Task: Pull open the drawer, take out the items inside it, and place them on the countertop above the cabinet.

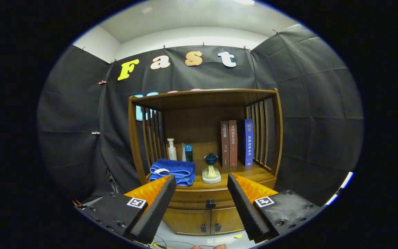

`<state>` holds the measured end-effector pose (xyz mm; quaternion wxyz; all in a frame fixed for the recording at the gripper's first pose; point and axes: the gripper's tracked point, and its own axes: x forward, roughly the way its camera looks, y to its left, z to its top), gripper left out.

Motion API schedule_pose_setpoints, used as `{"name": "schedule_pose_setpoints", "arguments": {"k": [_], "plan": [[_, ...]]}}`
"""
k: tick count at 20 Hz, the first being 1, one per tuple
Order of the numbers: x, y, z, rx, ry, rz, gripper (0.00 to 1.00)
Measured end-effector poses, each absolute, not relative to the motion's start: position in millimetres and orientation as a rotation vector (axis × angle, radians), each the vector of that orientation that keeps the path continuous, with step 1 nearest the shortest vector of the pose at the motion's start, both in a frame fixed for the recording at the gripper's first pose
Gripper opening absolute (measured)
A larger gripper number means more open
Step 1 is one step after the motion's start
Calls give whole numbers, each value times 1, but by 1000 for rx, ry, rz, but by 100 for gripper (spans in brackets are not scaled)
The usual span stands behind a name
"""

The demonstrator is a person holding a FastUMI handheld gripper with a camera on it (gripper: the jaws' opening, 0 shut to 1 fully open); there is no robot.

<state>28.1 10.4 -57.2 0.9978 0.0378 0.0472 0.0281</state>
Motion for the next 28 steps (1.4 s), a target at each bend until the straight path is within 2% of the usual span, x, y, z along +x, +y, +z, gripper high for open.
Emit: {"name": "schedule_pose_setpoints", "arguments": {"k": [28], "plan": [[12, 24, -16, 11, 78, 102, 98]]}}
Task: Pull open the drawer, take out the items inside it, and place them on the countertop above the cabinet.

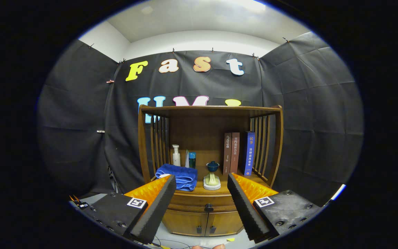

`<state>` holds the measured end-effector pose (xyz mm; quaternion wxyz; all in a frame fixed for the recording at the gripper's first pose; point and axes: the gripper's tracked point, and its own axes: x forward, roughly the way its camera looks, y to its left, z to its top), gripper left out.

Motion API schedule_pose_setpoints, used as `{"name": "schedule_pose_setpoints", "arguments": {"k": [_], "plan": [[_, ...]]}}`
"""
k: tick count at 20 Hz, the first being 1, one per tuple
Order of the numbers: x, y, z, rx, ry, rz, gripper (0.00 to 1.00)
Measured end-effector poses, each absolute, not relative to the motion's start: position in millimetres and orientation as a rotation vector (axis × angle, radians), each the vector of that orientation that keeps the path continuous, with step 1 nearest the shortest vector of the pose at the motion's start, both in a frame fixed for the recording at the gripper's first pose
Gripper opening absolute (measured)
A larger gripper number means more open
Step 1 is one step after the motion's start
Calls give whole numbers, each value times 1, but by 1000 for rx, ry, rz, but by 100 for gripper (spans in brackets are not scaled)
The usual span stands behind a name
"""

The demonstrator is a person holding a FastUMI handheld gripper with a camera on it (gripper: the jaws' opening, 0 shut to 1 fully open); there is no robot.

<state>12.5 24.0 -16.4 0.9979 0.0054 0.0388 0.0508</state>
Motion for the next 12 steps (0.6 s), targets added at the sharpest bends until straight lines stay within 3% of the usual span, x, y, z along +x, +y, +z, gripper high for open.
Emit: {"name": "schedule_pose_setpoints", "arguments": {"k": [12], "plan": [[11, 30, -18, -6, 83, 110, 98]]}}
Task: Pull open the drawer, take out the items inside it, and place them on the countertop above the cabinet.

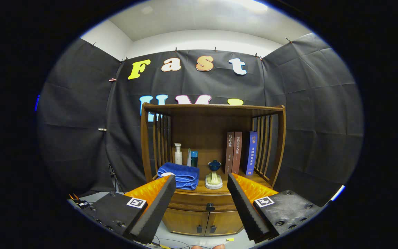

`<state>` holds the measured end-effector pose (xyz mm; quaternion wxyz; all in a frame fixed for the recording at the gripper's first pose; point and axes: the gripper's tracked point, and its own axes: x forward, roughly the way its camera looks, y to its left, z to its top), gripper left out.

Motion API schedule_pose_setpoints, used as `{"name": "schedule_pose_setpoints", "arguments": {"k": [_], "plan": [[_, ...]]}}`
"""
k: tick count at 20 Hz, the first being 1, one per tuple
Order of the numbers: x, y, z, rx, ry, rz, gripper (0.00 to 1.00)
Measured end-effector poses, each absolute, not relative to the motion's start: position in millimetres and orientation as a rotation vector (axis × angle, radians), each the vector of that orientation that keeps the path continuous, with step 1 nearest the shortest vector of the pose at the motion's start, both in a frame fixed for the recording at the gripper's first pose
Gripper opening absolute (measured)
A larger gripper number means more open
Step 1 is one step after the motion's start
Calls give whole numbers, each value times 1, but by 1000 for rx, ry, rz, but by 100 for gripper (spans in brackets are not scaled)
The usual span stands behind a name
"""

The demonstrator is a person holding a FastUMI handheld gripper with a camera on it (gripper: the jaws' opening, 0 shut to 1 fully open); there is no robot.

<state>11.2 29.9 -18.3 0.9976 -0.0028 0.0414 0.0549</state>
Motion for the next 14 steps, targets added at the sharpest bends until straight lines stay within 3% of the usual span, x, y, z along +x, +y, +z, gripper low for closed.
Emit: {"name": "schedule_pose_setpoints", "arguments": {"k": [14], "plan": [[12, 32, -22, -11, 95, 116, 98]]}}
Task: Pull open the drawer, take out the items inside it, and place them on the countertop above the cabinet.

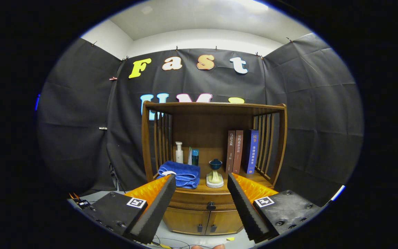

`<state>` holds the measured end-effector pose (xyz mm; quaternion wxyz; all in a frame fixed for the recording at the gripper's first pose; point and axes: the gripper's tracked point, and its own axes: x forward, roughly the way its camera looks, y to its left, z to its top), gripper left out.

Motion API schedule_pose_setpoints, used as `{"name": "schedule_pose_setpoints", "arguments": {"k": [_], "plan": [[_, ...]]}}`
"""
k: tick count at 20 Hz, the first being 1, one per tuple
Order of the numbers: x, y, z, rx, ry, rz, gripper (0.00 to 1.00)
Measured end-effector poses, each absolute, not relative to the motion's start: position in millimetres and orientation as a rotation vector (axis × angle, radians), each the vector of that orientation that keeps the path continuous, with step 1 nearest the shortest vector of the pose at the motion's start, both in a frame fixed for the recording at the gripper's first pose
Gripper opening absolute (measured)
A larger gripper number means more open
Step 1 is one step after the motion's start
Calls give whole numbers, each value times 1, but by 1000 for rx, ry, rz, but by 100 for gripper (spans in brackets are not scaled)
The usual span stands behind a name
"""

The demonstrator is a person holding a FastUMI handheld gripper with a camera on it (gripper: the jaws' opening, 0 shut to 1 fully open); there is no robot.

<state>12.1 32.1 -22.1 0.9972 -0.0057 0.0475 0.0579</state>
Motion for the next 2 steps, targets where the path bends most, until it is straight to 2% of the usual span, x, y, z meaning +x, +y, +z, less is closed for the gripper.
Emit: {"name": "schedule_pose_setpoints", "arguments": {"k": [2], "plan": [[12, 32, -22, -15, 95, 118, 98]]}}
